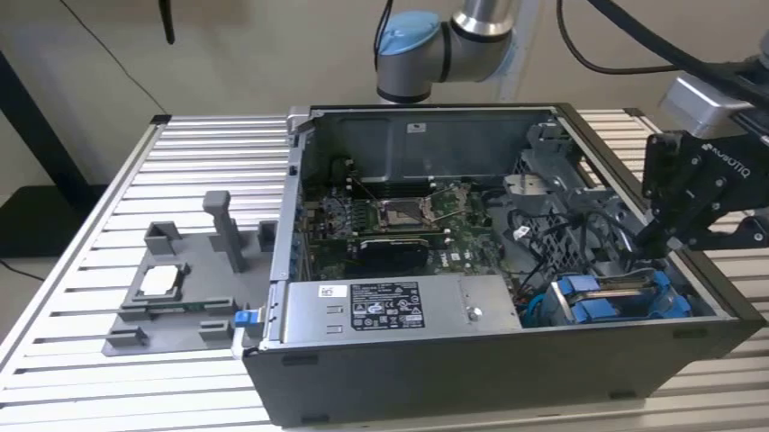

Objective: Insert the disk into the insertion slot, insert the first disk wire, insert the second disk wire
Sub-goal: 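Insert the first disk wire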

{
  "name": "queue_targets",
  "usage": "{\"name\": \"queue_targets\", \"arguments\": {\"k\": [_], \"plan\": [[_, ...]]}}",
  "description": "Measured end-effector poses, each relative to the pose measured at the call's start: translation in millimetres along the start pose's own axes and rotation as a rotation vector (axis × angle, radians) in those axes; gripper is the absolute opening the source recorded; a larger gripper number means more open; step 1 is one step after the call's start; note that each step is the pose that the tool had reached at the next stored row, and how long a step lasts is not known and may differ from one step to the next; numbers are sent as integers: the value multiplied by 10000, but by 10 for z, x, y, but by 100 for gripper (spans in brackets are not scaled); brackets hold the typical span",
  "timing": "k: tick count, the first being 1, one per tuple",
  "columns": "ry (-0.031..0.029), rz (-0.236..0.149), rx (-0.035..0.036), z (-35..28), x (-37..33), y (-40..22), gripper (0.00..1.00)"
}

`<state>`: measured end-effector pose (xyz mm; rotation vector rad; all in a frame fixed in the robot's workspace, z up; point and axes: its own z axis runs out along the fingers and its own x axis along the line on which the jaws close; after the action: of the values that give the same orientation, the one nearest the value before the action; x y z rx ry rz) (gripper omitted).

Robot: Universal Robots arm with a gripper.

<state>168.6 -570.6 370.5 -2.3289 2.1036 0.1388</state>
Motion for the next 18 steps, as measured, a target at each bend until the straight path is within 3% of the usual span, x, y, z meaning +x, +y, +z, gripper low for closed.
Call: {"name": "queue_targets", "arguments": {"k": [14,18], "plan": [[-91,1010,33,67,22,7,19],[-92,1043,36,70,22,8,19]]}}
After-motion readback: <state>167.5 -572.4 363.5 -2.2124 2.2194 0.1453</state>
